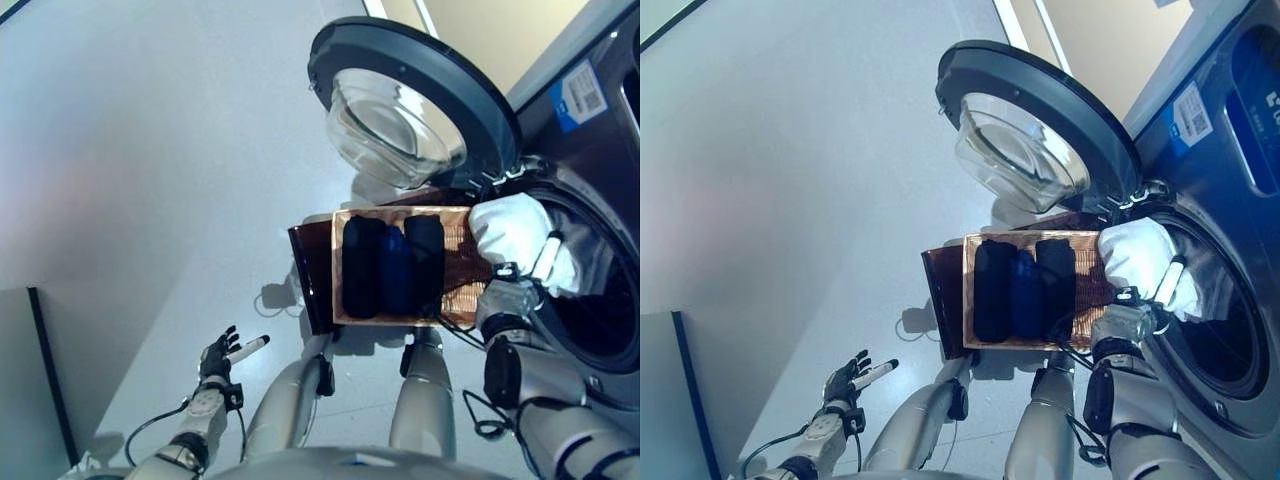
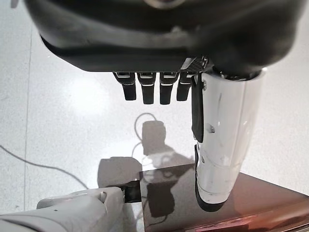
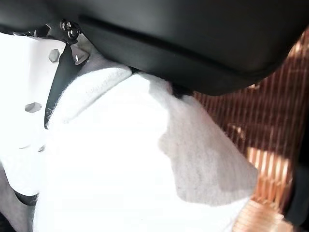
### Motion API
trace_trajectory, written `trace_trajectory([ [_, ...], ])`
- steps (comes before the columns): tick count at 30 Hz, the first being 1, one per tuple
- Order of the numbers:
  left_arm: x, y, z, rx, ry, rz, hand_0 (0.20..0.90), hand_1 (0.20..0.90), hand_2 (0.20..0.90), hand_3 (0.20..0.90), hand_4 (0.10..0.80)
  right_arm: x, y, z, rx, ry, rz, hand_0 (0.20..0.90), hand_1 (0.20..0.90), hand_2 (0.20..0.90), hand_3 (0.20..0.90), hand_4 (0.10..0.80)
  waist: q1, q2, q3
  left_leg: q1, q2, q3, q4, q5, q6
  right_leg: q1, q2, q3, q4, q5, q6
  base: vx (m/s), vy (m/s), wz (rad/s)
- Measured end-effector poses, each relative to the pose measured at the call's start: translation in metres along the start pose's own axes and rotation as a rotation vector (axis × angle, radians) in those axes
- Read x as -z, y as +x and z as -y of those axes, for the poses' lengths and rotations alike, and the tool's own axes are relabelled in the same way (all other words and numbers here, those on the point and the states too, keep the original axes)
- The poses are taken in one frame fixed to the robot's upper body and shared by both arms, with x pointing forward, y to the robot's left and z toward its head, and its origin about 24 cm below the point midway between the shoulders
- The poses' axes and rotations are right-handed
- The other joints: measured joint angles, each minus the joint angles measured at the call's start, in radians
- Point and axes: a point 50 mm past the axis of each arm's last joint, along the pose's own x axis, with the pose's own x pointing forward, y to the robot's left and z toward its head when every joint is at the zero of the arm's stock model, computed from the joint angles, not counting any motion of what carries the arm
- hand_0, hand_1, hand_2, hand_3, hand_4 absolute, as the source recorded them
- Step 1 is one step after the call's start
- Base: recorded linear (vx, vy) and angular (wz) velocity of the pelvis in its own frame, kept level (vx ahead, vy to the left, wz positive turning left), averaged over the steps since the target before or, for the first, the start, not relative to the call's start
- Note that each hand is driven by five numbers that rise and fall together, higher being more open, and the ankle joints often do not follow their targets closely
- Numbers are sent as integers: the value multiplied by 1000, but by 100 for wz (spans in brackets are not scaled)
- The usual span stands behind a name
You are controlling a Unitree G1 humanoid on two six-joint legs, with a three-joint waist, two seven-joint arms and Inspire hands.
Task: Pick up the clothes and place them into the washing machine
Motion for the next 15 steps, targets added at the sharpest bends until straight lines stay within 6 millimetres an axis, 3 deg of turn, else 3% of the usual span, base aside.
trace_trajectory([
  [7, 3, -1, 7, 28, 24, -5, 900, 900, 900, 900, 800, -25, 5, -16, -7, 66, 92, 200, 200, 200, 200, 300, 27, 36, 6, 1, 1, -26, -18, 13, -7, -3, 2, -5, 1, -5, -1, 28, -22, 3],
  [15, 3, -2, 7, 27, 26, -5, 900, 900, 900, 900, 800, -38, 7, -25, 12, 93, 135, 200, 200, 200, 200, 300, 27, 47, 10, -14, -2, -39, -19, 14, -10, -43, -7, -3, 57, -36, -1, 7, -1, 4],
])
